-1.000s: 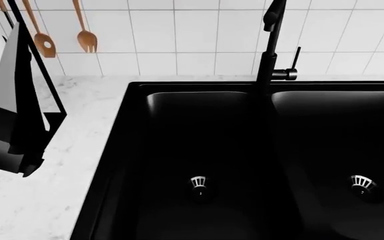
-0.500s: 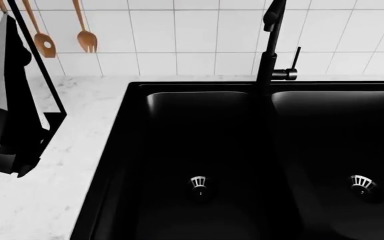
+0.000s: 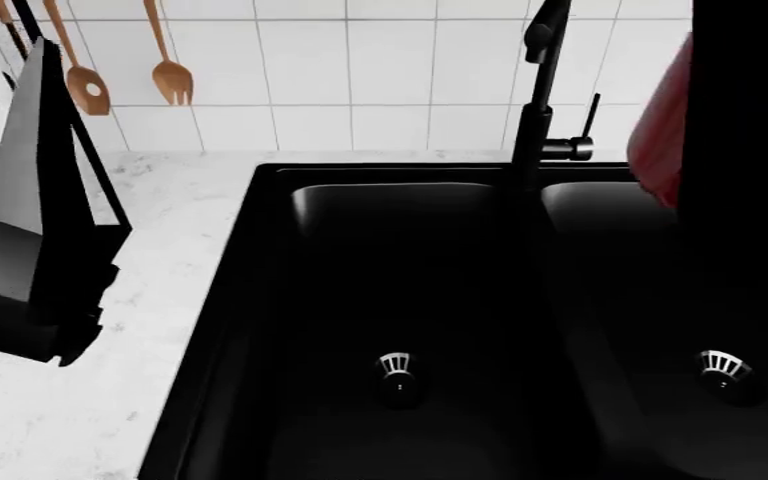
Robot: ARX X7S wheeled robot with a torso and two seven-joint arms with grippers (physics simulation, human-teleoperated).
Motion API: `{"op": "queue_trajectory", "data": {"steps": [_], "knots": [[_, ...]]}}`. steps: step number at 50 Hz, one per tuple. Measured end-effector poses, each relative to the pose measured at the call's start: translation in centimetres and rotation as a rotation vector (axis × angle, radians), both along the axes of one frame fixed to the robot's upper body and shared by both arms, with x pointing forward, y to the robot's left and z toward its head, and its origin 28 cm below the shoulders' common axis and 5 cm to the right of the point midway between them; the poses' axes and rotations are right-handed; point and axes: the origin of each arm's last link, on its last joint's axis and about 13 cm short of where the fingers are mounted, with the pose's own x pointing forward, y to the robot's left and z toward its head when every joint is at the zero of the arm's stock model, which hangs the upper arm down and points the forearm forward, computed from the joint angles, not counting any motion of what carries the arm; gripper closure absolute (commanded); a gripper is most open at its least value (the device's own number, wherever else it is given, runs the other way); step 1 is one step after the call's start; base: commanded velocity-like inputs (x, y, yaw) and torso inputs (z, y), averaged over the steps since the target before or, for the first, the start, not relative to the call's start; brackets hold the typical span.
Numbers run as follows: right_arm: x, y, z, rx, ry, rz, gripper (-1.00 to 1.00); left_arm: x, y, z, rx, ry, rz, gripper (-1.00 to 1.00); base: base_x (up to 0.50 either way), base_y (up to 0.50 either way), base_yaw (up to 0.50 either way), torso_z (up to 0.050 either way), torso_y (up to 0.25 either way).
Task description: Pick the lobster from the plate and place it on the cutting board. Then pick the condiment bottle from the cabinet and place it next to the cutting board.
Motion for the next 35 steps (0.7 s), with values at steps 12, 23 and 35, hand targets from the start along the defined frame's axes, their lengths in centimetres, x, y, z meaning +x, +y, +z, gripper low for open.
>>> {"op": "queue_trajectory", "data": {"steps": [12, 23, 35], "knots": [[-0.1, -0.2, -2.2, -0.005, 0.040, -0.012, 1.00, -0.1, -0.4, -2.3, 0.028, 0.150, -0.010, -1.00, -0.10, -0.50, 0.00, 0.000, -0.001], [0.1, -0.5, -3.0, -0.006, 0.058, -0.038, 1.00, -0.1, -0.9, -4.4, -0.016, 0.275, -0.043, -1.00, -0.10, -0.50, 0.00, 0.000, 0.000], [0.2, -0.7, -3.4, -0.005, 0.071, -0.051, 1.00, -0.2, -1.1, -5.0, -0.030, 0.315, -0.053, -1.00, -0.10, -0.50, 0.00, 0.000, 0.000]]}}
